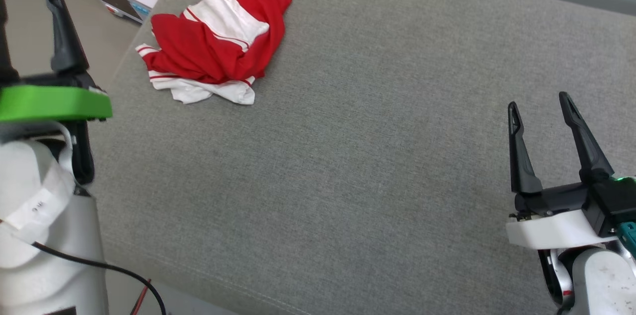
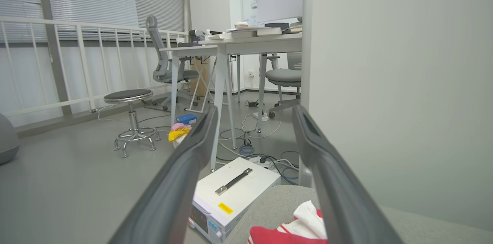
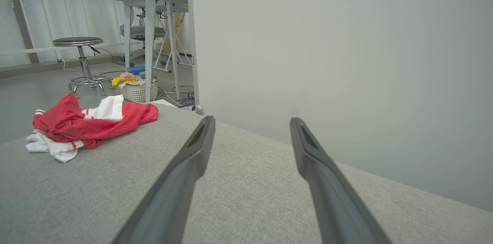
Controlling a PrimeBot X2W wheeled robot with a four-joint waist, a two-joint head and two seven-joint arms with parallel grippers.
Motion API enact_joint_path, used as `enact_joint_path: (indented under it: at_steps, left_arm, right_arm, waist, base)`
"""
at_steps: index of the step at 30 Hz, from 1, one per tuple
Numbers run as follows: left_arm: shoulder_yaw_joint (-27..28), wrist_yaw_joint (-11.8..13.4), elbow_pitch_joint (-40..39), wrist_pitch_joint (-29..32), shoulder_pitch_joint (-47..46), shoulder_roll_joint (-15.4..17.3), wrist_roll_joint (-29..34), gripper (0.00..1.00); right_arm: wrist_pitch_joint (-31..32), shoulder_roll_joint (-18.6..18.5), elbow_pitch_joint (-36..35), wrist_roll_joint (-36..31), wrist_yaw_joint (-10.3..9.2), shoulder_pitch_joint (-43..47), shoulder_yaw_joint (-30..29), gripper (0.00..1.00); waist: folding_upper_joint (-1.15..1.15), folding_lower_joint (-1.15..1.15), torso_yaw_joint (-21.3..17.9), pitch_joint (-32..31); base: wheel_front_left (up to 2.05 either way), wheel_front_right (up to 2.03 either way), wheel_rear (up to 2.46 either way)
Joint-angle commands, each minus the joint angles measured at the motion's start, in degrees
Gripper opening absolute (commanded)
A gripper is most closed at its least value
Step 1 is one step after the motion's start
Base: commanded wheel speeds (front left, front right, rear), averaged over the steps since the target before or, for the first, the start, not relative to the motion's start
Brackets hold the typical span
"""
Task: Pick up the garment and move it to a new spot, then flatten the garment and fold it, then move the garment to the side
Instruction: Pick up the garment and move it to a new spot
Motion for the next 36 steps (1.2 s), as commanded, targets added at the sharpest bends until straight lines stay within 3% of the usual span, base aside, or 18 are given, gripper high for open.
enact_joint_path:
  at_steps: [1, 10, 14, 17, 21, 25, 30, 36]
  left_arm:
    - [-0.5, -0.5, 0.4, -0.3, -2.6, 1.3, 0.7, 1.0]
    - [-6.1, -1.1, 11.6, 0.8, -16.9, 8.6, -4.0, 1.0]
    - [-13.5, -1.1, 17.7, 9.1, -22.0, 13.4, -11.6, 1.0]
    - [-19.4, -1.1, 21.1, 19.8, -24.7, 16.8, -19.0, 1.0]
    - [-26.3, -1.2, 21.8, 34.7, -26.9, 20.5, -30.0, 1.0]
    - [-32.8, -1.2, 21.3, 45.1, -27.7, 24.1, -36.0, 1.0]
    - [-40.0, -1.2, 22.4, 51.8, -28.2, 26.3, -38.5, 1.0]
    - [-45.2, -1.2, 28.4, 53.4, -27.8, 24.7, -40.2, 1.0]
  right_arm:
    - [-0.3, -0.1, -0.7, -0.7, -0.03, -1.4, 0.0, 1.0]
    - [-0.3, -0.1, -3.4, -2.3, -0.03, -5.0, -0.7, 1.0]
    - [-0.3, -0.1, -4.1, -2.7, -0.03, -5.8, -0.9, 1.0]
    - [-0.3, -0.1, -4.7, -2.9, -0.03, -6.2, -1.0, 1.0]
    - [-0.3, -0.1, -5.5, -3.2, -0.03, -6.5, -1.2, 1.0]
    - [-0.3, -0.1, -5.9, -3.5, -0.03, -6.7, -1.0, 1.0]
    - [-0.3, -0.1, -6.3, -3.7, -0.03, -7.4, -0.9, 1.0]
    - [-0.3, -0.1, -6.3, -3.6, -0.03, -8.7, -0.4, 1.0]
  waist:
    - [0.0, -0.01, -3.8, 5.2]
    - [0.0, -0.01, -5.9, 11.9]
    - [0.0, -0.01, -6.7, 13.5]
    - [0.0, -0.01, -7.5, 14.2]
    - [0.0, -0.01, -8.2, 15.1]
    - [0.0, -0.01, -9.0, 16.1]
    - [0.0, -0.01, -10.1, 17.8]
    - [0.0, -0.01, -11.5, 20.1]
  base:
    - [0.0, 0.0, 0.0]
    - [0.0, 0.0, 0.0]
    - [0.0, 0.0, 0.0]
    - [0.0, 0.0, 0.0]
    - [0.0, 0.0, 0.0]
    - [0.0, 0.0, 0.0]
    - [0.0, 0.0, 0.0]
    - [0.0, 0.0, 0.0]
